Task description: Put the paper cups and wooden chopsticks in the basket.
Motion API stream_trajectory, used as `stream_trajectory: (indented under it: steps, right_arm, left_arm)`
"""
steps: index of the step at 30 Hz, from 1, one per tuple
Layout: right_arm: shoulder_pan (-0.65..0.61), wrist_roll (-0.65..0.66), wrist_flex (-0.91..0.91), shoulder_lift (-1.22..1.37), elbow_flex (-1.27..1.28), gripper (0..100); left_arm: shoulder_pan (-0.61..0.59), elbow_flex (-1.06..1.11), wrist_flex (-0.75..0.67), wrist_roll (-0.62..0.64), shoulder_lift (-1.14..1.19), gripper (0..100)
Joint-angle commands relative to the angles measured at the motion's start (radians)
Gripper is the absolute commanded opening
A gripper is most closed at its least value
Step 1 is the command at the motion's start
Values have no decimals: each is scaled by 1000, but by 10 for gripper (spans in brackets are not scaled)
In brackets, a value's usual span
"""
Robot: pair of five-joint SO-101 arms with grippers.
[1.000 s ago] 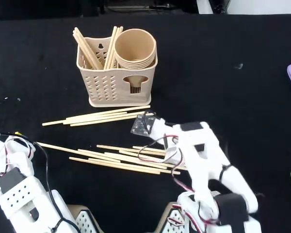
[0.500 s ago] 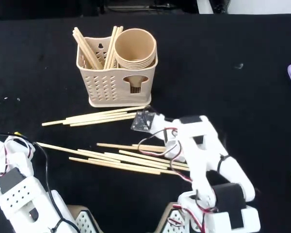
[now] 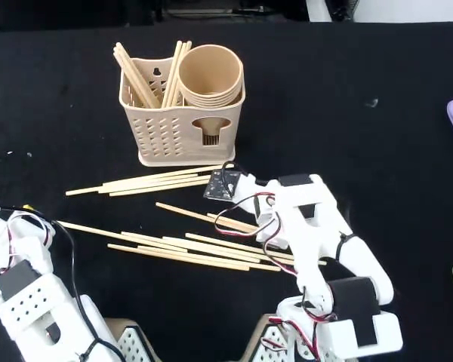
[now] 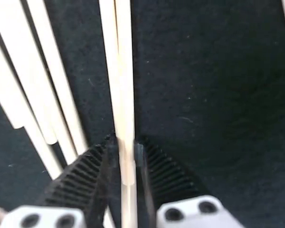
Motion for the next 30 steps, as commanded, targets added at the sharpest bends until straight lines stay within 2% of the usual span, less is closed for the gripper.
stream_trajectory:
  steps: [1, 6, 10, 14, 17, 21, 30]
  right_arm:
    - [-12, 9, 110, -139, -41, 10]
    - [-69, -46, 256, -390, -105, 10]
    - [-203, -120, 330, -519, -140, 10]
    - [-358, -258, 385, -578, -260, 10]
    - [-446, -410, 374, -575, -404, 11]
    - [-512, -618, 244, -504, -522, 11]
    - [-563, -760, -92, -260, -921, 11]
  left_arm:
    - [-7, -28, -14, 8, -17, 148]
    - [-7, -28, -14, 8, -17, 148]
    - [-7, -28, -14, 8, -17, 148]
    - [-7, -28, -14, 8, -17, 148]
    - [-7, -28, -14, 8, -17, 148]
    - [-7, -28, -14, 8, -17, 148]
    - [-5, -28, -14, 8, -17, 148]
